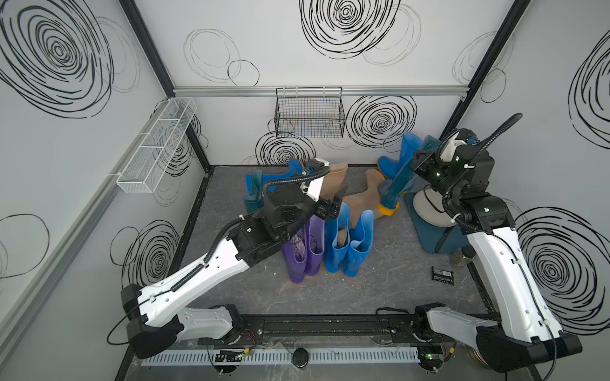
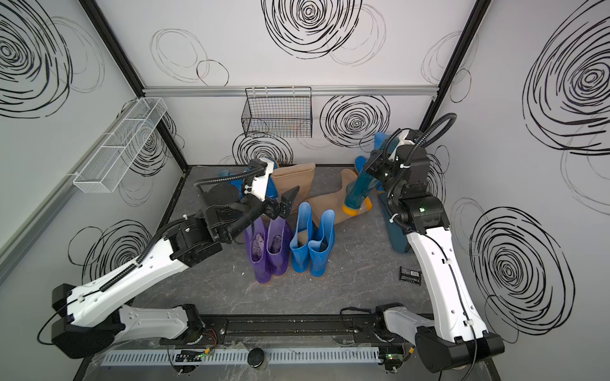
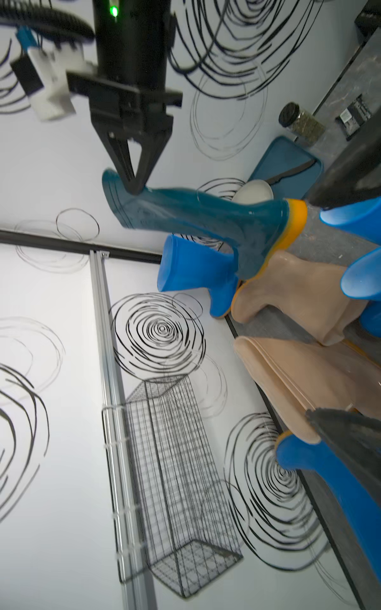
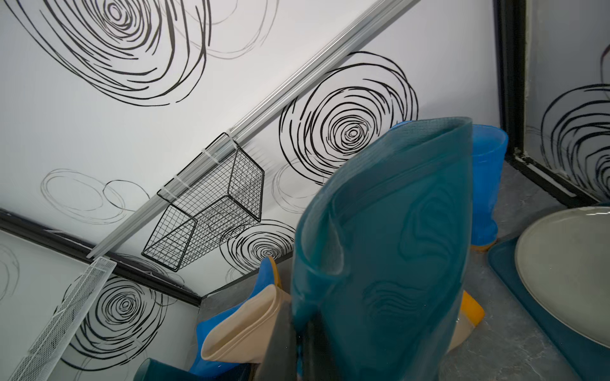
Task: Match and arrange rain boots in pairs
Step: Pair a pair of rain boots at the center of the board.
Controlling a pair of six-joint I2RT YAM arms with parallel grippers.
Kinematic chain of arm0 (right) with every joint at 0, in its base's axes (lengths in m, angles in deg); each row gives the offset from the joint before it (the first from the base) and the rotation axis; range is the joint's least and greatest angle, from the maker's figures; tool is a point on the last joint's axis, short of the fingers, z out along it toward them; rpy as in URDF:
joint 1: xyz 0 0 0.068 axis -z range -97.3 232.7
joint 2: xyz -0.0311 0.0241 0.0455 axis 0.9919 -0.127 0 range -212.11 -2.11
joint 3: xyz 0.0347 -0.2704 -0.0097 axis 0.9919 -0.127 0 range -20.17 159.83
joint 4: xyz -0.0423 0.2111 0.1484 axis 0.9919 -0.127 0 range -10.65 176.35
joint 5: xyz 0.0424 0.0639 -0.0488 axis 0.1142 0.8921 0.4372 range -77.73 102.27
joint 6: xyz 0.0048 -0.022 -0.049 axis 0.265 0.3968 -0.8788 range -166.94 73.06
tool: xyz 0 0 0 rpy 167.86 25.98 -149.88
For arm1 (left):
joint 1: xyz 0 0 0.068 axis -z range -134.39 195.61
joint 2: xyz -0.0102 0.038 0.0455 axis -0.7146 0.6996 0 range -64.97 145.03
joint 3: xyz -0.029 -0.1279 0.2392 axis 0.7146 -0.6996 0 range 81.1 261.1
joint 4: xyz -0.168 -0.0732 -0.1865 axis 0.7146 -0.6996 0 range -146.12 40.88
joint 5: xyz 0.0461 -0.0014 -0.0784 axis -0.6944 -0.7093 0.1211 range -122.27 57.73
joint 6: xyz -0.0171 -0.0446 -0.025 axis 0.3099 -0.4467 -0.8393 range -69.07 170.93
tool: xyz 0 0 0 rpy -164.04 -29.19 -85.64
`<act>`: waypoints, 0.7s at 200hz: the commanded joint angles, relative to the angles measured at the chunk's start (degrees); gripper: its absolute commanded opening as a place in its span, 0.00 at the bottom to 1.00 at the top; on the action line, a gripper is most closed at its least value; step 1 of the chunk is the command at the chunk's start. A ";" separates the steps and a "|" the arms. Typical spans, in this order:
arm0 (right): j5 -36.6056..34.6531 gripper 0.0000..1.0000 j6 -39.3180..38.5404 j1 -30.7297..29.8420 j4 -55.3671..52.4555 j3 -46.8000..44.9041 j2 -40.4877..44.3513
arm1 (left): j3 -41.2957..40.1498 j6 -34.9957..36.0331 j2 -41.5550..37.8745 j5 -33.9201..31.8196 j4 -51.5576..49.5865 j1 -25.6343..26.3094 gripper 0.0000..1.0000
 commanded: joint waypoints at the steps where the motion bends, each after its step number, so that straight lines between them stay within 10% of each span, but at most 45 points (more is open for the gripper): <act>1: 3.14 0.00 -0.95 -0.45 3.49 5.86 -0.52 | 6.44 3.32 7.10 4.35 5.13 1.83 0.99; 92: 8.09 0.00 0.29 -1.55 0.92 12.02 -3.12 | 22.76 -2.28 29.34 17.25 15.29 0.20 1.00; 140: 8.54 0.00 0.35 -1.94 0.68 11.00 -1.74 | 27.65 -5.82 36.32 13.06 18.37 -1.12 0.99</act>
